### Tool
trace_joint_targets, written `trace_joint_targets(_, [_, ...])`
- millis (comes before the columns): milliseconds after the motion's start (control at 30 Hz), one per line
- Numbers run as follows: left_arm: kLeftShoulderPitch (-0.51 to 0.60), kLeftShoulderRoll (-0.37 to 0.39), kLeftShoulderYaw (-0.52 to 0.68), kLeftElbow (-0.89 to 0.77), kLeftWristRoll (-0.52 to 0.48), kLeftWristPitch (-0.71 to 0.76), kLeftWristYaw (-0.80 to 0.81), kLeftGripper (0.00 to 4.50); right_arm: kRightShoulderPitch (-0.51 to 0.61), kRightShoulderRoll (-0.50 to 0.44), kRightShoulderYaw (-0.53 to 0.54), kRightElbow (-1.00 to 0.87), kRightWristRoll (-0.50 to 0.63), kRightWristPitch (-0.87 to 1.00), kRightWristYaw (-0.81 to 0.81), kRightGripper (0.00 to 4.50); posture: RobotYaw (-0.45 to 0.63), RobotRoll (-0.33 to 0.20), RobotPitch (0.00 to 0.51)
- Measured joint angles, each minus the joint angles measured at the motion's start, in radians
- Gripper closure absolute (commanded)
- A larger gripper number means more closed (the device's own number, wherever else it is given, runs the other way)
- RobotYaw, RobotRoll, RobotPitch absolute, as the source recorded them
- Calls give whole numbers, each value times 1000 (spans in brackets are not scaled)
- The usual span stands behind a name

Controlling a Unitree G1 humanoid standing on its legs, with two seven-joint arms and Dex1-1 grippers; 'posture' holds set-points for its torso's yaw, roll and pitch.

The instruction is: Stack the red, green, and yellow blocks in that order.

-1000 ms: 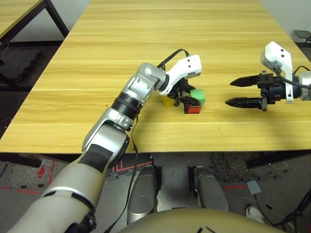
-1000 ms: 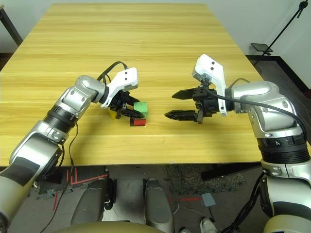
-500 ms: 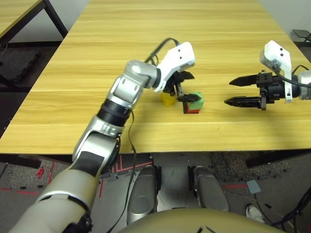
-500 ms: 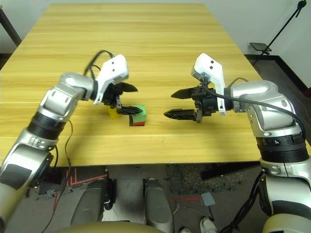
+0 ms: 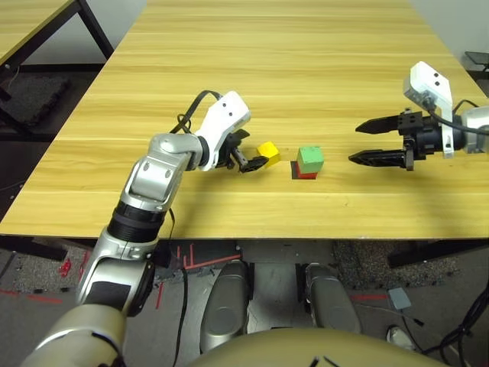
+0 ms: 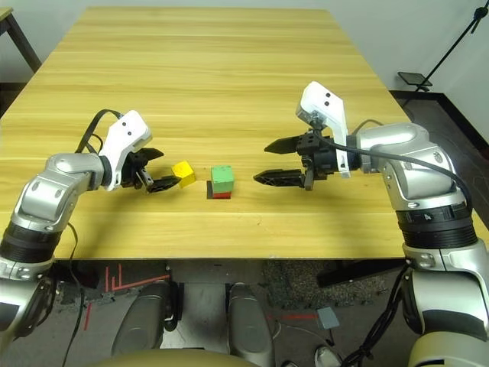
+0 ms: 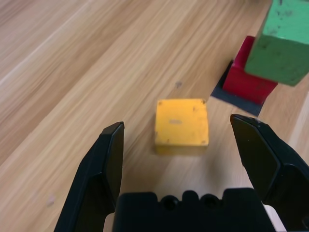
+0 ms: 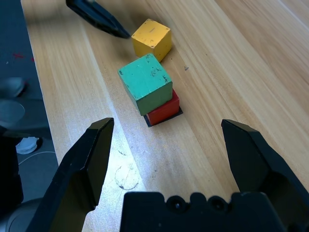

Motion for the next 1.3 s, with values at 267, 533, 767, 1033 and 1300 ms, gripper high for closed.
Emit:
trace_joint_targets(267, [-4, -35, -71, 149, 14, -88, 8, 17, 5, 0, -2, -4, 1, 6, -6, 0, 89, -147, 95])
trace_joint_targets(533, [-17, -59, -62, 242, 20, -167, 38, 1976, 37, -1, -18, -45, 31, 30, -36, 0, 78, -135, 93])
trace_joint_targets(767, [-160, 56, -46, 168, -46, -119, -135, 2439, 68, -15, -41, -63, 39, 40, -51, 0, 75, -129, 93])
trace_joint_targets(1033, [-309, 108, -98, 115, -120, -98, -387, 2439, 89, -23, -47, -67, 39, 43, -58, 0, 54, -119, 90])
trace_joint_targets(1300, [-368, -26, -165, 181, -116, -51, -378, 2439, 133, -24, -69, -107, 64, 66, -85, 0, 26, -115, 95])
